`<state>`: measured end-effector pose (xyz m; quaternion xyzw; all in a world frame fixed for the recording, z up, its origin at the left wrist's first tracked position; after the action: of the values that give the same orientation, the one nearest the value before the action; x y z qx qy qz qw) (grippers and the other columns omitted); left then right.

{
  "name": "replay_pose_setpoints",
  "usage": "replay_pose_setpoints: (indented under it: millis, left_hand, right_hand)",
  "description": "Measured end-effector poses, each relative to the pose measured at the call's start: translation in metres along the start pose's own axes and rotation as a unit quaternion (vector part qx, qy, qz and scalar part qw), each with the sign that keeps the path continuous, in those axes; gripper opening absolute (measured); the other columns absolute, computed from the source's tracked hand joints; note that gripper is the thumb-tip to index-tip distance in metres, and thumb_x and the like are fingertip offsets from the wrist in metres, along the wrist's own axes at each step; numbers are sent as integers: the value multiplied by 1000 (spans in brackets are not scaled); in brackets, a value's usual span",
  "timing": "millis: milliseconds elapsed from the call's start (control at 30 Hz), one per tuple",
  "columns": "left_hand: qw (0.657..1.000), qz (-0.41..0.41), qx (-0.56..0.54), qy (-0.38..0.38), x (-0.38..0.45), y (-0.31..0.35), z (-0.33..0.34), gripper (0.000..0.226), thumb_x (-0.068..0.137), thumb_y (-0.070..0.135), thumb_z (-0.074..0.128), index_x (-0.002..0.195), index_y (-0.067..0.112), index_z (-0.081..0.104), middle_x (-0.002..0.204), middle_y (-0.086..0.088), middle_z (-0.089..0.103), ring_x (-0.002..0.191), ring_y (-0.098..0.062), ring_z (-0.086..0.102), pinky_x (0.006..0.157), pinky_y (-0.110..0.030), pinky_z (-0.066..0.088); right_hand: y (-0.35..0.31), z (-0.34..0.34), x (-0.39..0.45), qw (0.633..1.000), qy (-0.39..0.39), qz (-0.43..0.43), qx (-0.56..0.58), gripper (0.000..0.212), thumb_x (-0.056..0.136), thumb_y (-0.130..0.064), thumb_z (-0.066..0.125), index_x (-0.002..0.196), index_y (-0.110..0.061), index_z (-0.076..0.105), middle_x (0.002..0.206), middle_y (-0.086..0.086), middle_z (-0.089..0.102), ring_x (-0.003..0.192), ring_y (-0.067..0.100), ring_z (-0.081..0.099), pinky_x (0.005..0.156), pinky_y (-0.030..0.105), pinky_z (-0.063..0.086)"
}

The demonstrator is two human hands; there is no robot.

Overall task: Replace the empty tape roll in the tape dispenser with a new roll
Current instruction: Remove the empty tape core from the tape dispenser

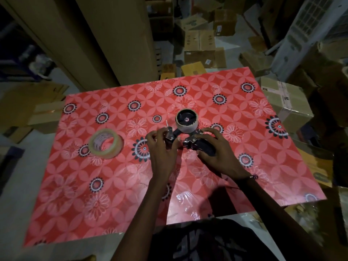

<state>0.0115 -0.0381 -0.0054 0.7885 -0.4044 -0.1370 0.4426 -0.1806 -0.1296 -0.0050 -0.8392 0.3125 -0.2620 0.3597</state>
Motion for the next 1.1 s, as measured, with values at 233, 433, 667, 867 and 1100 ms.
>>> replay_pose_setpoints:
  millis: [233, 433, 667, 867, 1100]
  left_hand:
    - [997, 37, -8, -66, 6, -7, 5, 32, 103, 30, 70, 134, 22, 67, 137, -2, 54, 120, -19, 60, 104, -42, 54]
    - [996, 11, -63, -69, 18, -18, -19, 39, 88, 30, 87, 124, 26, 74, 127, 1, 55, 112, -17, 62, 99, -38, 57]
    - [995, 22, -74, -62, 33, -37, -53, 51, 79, 26, 94, 126, 25, 74, 120, -2, 61, 106, -13, 62, 86, -1, 41]
    - [993, 11, -104, -55, 32, -61, -67, 56, 72, 25, 97, 123, 21, 75, 116, 5, 61, 100, -2, 65, 83, -15, 54]
    - [987, 16, -151, -47, 31, -67, -78, 52, 74, 21, 97, 119, 19, 70, 115, 1, 61, 95, -4, 67, 81, -17, 56]
  right_hand:
    - [-8, 6, 1, 999, 23, 17, -32, 53, 95, -11, 78, 144, -27, 66, 154, -1, 50, 132, 19, 61, 108, 37, 52]
    - [-37, 12, 7, 995, 39, 19, -87, 54, 93, -11, 80, 142, -27, 68, 151, -3, 51, 123, 17, 60, 93, 30, 51]
    - [-60, 27, 24, 994, 56, 72, -53, 77, 89, -41, 87, 154, -23, 50, 146, 1, 53, 123, 21, 61, 98, 47, 59]
    - [-64, 33, 36, 970, 116, 187, -106, 86, 89, -67, 76, 154, -18, 50, 149, 5, 61, 124, 26, 68, 99, 51, 59]
    - [-84, 38, 50, 966, 125, 184, -131, 71, 89, -50, 85, 147, -17, 63, 134, 2, 76, 113, 21, 77, 90, 44, 63]
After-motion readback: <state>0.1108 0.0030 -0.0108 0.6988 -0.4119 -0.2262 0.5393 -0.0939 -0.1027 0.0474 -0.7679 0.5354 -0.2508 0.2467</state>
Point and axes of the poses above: each hand's wrist, its own x-axis towards the middle knuckle, its own z-axis out of the palm, y = z × x, the point moved 10 cm from there along x, towards the middle knuckle
